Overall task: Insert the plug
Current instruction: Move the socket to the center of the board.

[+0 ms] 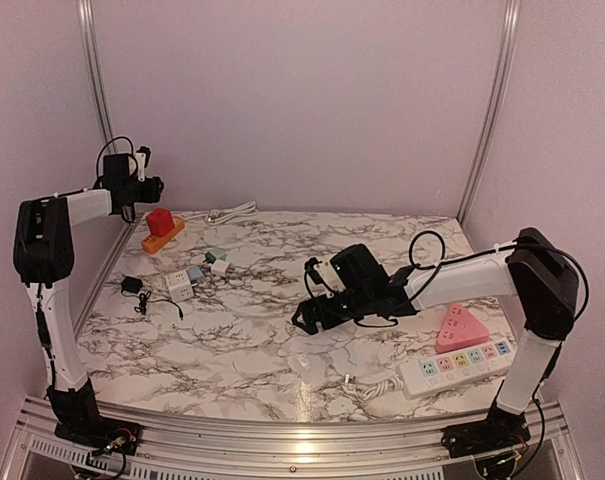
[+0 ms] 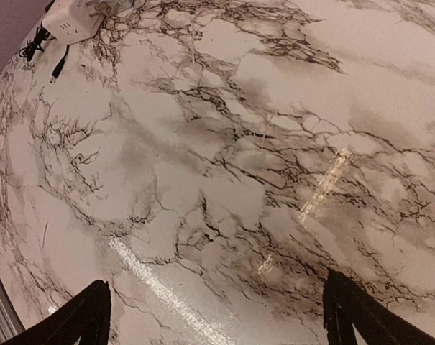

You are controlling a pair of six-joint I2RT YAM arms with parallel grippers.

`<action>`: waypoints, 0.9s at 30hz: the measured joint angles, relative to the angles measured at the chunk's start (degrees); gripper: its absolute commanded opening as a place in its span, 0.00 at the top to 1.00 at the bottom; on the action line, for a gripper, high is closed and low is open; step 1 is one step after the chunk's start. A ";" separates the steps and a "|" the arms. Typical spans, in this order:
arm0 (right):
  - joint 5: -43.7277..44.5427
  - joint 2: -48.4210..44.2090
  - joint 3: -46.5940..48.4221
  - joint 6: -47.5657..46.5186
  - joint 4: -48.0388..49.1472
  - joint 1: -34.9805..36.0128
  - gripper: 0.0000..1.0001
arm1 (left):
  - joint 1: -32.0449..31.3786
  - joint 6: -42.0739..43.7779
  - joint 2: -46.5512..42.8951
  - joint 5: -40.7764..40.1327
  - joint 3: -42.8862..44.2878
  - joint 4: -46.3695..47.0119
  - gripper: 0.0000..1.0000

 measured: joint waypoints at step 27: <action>-0.24 2.08 -0.20 0.20 0.13 0.00 0.03 | 0.48 -2.58 7.30 2.05 2.60 -7.28 0.74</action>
